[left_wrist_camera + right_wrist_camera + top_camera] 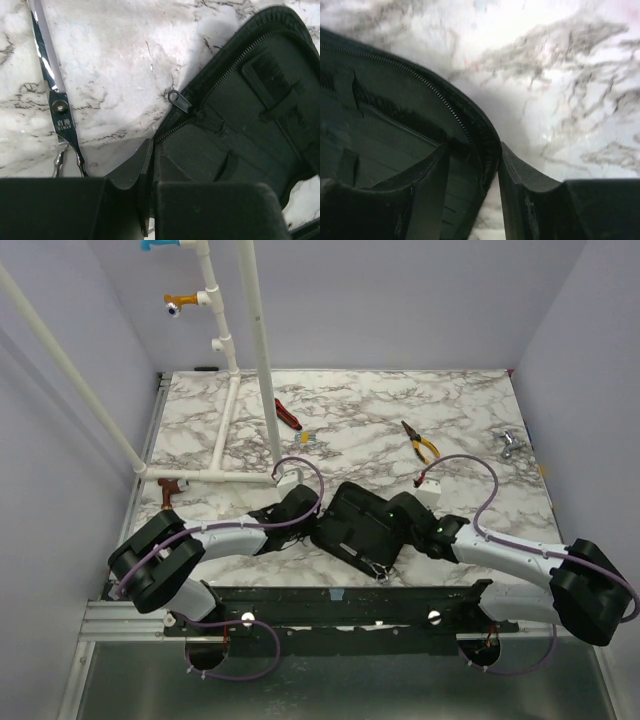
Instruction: Sort the hair-cutting tools
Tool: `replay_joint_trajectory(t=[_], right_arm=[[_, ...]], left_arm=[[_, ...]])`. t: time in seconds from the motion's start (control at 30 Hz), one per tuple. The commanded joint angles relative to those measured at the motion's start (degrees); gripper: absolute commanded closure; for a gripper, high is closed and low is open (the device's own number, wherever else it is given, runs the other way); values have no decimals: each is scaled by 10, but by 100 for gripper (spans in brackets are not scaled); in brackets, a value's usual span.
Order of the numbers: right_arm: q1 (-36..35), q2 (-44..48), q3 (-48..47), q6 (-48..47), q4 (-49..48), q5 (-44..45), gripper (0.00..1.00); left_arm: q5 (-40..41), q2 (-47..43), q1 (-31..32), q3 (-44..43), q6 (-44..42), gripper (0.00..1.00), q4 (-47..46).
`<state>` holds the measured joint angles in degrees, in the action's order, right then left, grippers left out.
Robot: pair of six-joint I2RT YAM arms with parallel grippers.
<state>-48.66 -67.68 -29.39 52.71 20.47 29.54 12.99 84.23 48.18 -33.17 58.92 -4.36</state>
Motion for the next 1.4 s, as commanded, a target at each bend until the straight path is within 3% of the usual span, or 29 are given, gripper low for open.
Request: replay_joint_trajectory(t=[0.0,0.2,0.33,0.47,0.9,1.07,1.17,1.27,1.37], right_arm=[[42,-33,-28,-77,-106,-54,56],[49,-101,-66,-99,-138,-115,54],[49,-63,-58,-90,-112,-112,36],[49,3,-63,-93,-49,-94,31],[24,130,-64,-68,107,-168,33],[24,201,-59,19,168,-45,30],[25,265,-53,30,157,-17,28],[25,258,-66,9,155,-52,29],[24,189,-73,-22,139,-156,31]], left_arm=[[-68,-10,31,29,2,97,1],[-64,-32,33,45,4,97,7],[-49,-56,32,46,0,91,31],[-41,-73,32,34,-7,89,58],[-28,-57,32,30,11,92,62],[-33,-50,32,32,13,94,54],[-35,-55,33,39,18,96,50],[-31,-60,32,46,25,100,48],[-22,-61,32,52,41,100,49]])
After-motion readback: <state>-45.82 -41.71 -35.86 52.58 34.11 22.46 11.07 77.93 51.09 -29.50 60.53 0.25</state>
